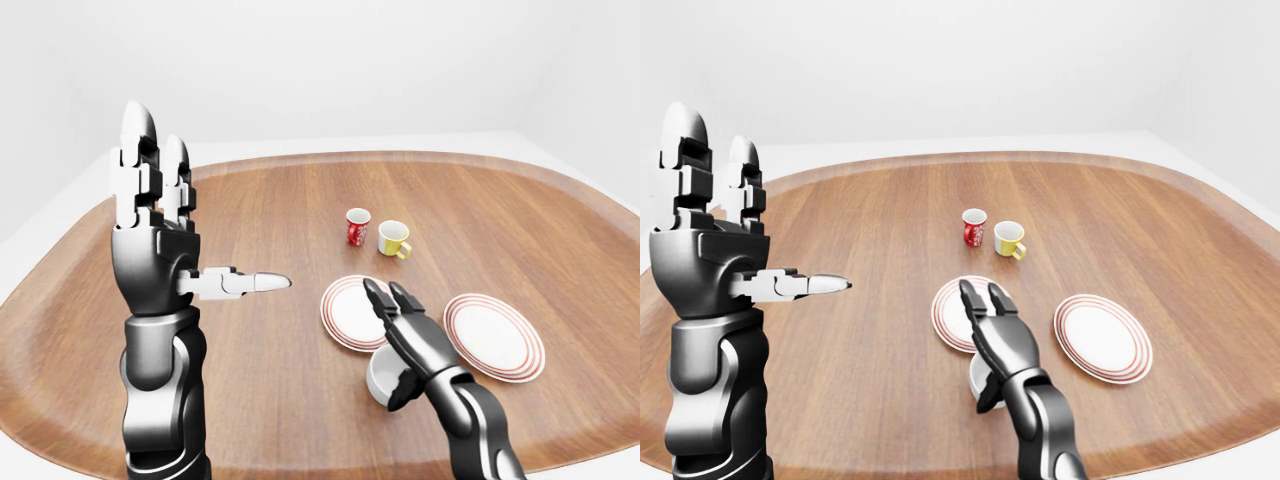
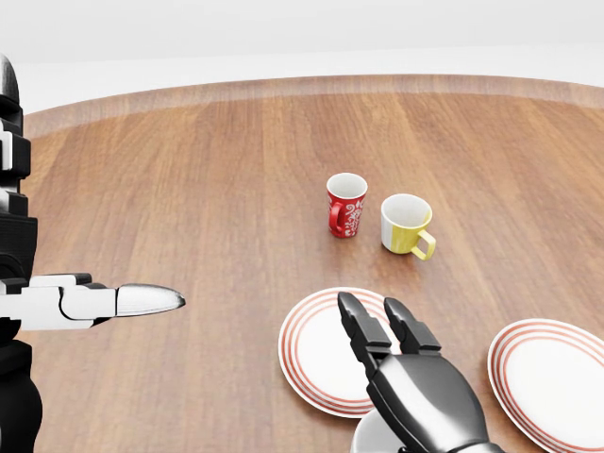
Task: Put the white mug on the left plate.
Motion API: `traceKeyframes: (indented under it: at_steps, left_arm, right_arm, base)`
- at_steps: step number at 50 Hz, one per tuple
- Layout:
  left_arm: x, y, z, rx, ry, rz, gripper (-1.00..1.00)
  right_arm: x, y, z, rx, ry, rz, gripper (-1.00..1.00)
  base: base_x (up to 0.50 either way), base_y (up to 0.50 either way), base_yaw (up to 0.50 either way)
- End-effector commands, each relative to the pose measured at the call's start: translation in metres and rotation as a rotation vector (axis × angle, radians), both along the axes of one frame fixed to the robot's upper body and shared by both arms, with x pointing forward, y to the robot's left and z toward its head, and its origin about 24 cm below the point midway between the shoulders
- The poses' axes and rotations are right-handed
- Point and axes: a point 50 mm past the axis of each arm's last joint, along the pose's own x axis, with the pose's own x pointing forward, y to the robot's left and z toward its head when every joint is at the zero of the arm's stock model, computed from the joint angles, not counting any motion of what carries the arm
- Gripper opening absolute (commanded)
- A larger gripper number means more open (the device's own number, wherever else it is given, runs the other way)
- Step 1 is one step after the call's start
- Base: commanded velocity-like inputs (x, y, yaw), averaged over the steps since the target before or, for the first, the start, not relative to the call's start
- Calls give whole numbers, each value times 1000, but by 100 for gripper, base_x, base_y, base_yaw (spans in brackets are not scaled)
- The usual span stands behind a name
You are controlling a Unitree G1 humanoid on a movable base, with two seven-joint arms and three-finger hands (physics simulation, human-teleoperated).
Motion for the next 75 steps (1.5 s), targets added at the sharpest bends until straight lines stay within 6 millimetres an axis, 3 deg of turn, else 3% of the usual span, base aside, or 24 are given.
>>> traceKeyframes:
  at_steps: [1,75]
  left_arm:
    - [0,0,0,1,0,-1,100]
    - [1,0,-1,0,7,2,100]
  right_arm:
    - [0,1,-3,-29,-10,-5,100]
    - [1,8,-33,-131,37,1,100]
  base:
    - [0,0,0]
    - [0,0,0]
